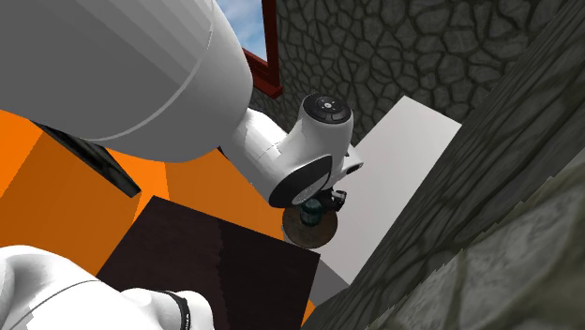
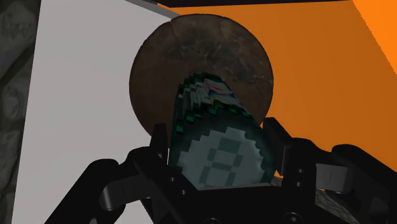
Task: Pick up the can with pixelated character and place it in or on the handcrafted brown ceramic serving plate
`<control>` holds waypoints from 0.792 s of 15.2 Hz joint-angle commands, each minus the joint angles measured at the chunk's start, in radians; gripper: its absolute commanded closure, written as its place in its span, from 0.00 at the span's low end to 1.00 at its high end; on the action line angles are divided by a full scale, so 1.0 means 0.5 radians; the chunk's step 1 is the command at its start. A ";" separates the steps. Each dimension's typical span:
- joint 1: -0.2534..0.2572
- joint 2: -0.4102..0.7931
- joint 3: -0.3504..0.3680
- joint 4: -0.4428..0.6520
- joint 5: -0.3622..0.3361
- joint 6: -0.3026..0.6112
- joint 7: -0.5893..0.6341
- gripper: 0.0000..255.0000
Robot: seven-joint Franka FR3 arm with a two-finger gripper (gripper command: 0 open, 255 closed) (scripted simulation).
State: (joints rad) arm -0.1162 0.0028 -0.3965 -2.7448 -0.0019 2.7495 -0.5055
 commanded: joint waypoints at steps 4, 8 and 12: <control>0.000 0.000 0.000 0.000 0.000 0.001 0.000 0.00; 0.000 0.000 0.000 0.001 0.000 0.000 0.000 0.00; -0.043 -0.335 0.003 0.021 -0.241 -0.335 0.172 0.00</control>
State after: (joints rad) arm -0.1337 -0.1375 -0.3965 -2.7416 -0.1065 2.6175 -0.4289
